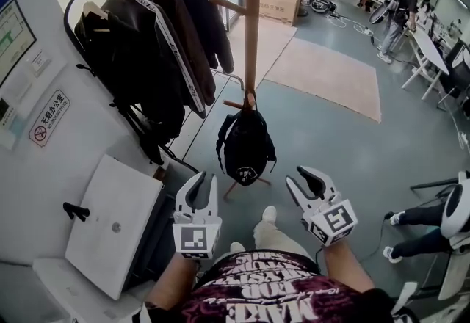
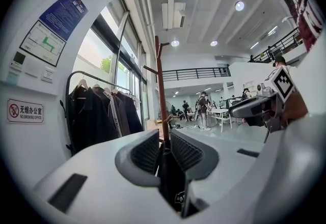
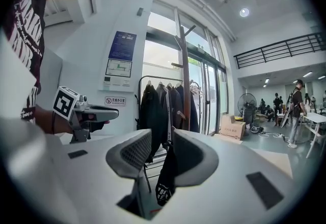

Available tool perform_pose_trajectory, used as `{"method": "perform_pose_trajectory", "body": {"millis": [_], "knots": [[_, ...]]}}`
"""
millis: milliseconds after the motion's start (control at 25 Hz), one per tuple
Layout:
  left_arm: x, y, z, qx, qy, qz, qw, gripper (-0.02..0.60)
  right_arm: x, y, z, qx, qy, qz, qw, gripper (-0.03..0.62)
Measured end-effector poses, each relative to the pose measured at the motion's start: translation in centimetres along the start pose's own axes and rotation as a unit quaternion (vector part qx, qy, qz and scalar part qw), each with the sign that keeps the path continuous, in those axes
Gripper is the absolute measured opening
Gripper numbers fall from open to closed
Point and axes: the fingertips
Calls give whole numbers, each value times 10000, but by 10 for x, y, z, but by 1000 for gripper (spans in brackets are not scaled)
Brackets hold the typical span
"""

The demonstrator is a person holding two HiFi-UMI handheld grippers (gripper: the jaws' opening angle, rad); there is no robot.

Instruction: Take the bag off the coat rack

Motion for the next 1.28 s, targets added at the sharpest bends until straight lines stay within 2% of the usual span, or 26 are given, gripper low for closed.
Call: {"method": "perform_pose_trajectory", "body": {"millis": [200, 600, 920, 1280], "knots": [[-22, 0, -2, 43, -119, -143, 9998, 60, -22, 4, 18, -16, -150, -76, 9999, 141], [-67, -12, -12, 41, -340, -166, 9993, 59, -79, -10, 48, 173, -567, -156, 9981, 141], [-110, -13, -14, 47, -294, -236, 9993, 59, -118, -8, 75, 126, -759, -291, 9966, 141], [-156, -17, -20, 137, -175, -294, 9993, 60, -165, -6, 96, -197, -1100, -445, 9927, 143]]}}
Point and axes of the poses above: the fingertips, and each gripper's own axes: x backward along the fingers, z to its right, y out of its underside, and after that the axes turned 13 degrees about -z, right-handed
